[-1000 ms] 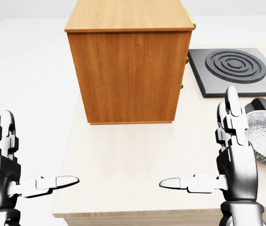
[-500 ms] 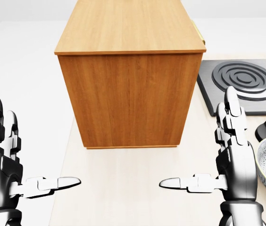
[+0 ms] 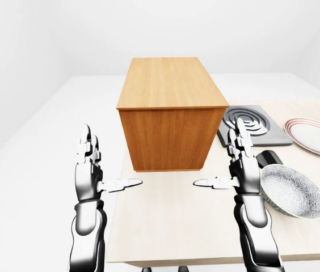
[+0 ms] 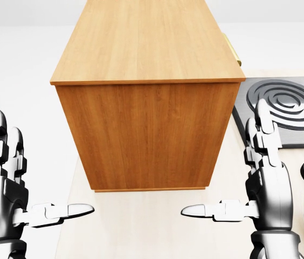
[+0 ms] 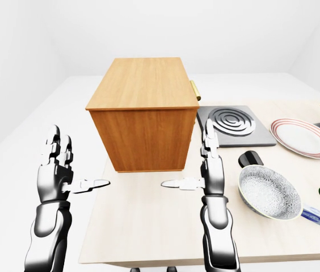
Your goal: Put the bowl on the top of the cabinet.
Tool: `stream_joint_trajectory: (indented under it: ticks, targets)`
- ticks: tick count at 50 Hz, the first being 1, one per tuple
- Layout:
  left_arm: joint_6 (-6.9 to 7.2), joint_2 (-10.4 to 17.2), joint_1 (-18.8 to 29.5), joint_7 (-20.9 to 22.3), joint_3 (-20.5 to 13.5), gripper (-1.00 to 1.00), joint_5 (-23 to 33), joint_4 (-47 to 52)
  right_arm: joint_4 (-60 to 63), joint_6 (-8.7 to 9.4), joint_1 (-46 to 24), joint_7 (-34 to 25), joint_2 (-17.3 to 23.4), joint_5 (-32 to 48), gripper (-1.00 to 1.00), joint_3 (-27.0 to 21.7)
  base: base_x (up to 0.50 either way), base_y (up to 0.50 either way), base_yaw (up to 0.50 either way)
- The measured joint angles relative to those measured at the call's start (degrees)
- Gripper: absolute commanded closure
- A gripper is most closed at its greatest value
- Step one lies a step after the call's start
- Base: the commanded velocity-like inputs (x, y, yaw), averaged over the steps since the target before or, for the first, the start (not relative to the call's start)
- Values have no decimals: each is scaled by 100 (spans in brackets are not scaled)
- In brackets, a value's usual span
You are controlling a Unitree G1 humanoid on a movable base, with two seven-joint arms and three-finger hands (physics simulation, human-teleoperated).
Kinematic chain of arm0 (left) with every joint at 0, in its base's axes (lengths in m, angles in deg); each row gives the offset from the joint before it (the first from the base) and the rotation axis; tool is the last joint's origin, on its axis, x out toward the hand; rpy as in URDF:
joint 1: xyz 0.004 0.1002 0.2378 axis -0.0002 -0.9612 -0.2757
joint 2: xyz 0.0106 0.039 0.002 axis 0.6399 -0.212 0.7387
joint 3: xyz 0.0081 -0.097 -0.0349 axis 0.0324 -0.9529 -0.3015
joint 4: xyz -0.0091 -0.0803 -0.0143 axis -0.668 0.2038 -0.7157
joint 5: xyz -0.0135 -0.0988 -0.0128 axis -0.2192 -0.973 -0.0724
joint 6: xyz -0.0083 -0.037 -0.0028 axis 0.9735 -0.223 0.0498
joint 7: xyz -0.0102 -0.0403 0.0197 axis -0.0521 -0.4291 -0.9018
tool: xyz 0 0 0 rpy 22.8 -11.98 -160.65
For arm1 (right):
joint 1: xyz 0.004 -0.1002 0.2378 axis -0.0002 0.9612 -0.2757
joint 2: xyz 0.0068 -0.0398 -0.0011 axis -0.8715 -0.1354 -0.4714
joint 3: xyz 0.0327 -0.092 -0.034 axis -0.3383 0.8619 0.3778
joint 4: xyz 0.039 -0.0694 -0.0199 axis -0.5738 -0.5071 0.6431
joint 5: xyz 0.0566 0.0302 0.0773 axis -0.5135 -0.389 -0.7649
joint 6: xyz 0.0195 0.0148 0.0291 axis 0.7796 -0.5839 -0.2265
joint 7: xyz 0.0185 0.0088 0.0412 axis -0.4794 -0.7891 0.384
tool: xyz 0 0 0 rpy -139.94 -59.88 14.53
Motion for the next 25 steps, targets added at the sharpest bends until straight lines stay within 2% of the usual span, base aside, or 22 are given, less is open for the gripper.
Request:
stream_joint_trajectory:
  ticks: [25]
  targets:
    - [0, 7, 38, -3, -13, -100, -45, -95, -7, 0, -41, 62, 23, 103, -100, -53, 0, 0, 0]
